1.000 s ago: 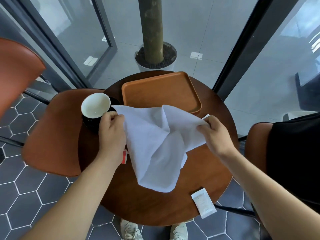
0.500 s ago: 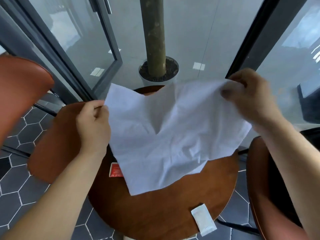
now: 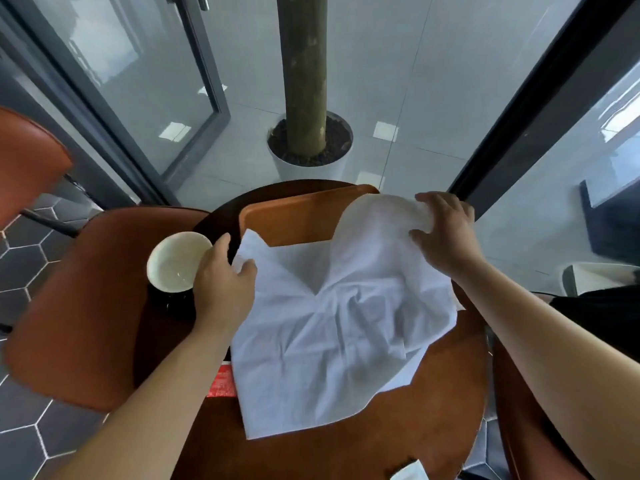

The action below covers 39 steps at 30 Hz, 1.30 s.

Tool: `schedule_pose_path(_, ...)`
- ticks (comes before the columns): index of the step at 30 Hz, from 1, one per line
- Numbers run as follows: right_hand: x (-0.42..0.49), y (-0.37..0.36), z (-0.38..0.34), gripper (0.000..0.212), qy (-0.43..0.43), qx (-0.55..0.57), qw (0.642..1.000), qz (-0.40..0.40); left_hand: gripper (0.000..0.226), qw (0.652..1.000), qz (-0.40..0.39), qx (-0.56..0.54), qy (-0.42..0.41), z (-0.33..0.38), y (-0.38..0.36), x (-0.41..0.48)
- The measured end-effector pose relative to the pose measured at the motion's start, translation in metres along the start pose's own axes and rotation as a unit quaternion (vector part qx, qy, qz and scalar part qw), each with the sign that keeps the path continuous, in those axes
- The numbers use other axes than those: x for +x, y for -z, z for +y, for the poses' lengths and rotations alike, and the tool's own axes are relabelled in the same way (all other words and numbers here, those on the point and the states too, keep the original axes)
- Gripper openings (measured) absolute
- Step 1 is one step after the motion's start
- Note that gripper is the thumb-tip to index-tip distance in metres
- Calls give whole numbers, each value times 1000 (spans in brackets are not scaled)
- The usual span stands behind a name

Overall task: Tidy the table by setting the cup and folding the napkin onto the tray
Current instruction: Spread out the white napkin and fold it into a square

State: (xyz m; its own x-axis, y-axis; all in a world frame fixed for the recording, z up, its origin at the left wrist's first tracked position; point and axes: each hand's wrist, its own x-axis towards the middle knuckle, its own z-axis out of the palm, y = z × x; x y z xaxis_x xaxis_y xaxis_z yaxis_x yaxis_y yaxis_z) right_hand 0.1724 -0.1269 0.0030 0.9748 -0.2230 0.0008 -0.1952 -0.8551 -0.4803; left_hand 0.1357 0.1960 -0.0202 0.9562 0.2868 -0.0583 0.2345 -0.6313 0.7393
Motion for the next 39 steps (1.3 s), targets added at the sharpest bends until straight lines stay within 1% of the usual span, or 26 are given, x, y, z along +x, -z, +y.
schedule_pose_path(2,-14,-4,14,52,-18,33,999,9,54,998,-35,46,-33,-4,0,-13)
schedule_pose_path(4,-33,-9,30,42,-30,42,999,2,52,996,-41,62,-51,-9,-2,-33)
schedule_pose_path(6,-52,-13,43,39,-33,43,998,-20,54,995,-38,80,-40,-12,-4,-53)
schedule_pose_path(9,-79,-15,56,35,-12,78,996,-41,57,993,-36,114,-21,-14,-10,-74)
schedule_pose_path(11,-93,-16,60,31,2,88,995,-51,54,992,-31,119,-12,-17,-13,-89)
schedule_pose_path(13,-110,-17,61,28,25,89,995,-45,47,991,-29,127,-15,-21,-14,-110)
schedule_pose_path(15,-125,-17,57,24,74,70,994,-25,39,988,-39,141,-53,-24,-14,-136)
schedule_pose_path(17,-139,-18,53,16,130,59,990,-13,31,979,-75,164,-93,-28,-13,-157)
schedule_pose_path(18,-147,-18,52,11,146,65,987,-13,29,972,-92,185,-111,-32,-11,-165)
schedule_pose_path(19,-155,-18,52,8,145,76,986,-18,30,963,-106,208,-132,-36,-8,-172)
schedule_pose_path(20,-162,-19,53,7,122,87,988,-25,33,952,-121,235,-154,-40,-5,-178)
schedule_pose_path(21,-168,-20,56,9,77,95,992,-32,39,938,-137,266,-174,-45,-2,-182)
schedule_pose_path(23,-177,-23,65,16,-40,89,993,-60,52,910,-165,326,-199,-54,3,-187)
schedule_pose_path(24,-180,-24,70,17,-86,76,990,-86,55,898,-173,347,-207,-58,5,-188)
schedule_pose_path(25,-182,-26,72,17,-112,55,985,-121,55,891,-170,361,-215,-61,5,-189)
schedule_pose_path(27,-185,-32,72,25,-109,-2,978,-178,41,883,-145,378,-239,-64,1,-188)
schedule_pose_path(28,-186,-36,71,28,-102,-19,978,-183,32,879,-131,382,-254,-65,-2,-188)
schedule_pose_path(30,-186,-43,65,29,-107,-12,980,-166,18,870,-108,390,-282,-66,-7,-187)
schedule_pose_path(32,-182,-50,61,28,-144,50,975,-159,13,873,-92,384,-288,-66,-10,-186)
schedule_pose_path(34,-178,-51,53,26,-193,152,958,-147,6,897,-64,344,-269,-65,-9,-186)
schedule_pose_path(36,-176,-38,43,21,-222,261,931,-123,4,926,-11,283,-249,-63,-4,-188)
schedule_pose_path(37,-176,-28,38,18,-215,314,918,-112,5,938,25,247,-242,-61,0,-189)
schedule_pose_path(39,-178,-4,32,13,-173,390,900,-87,14,955,88,172,-224,-59,9,-192)
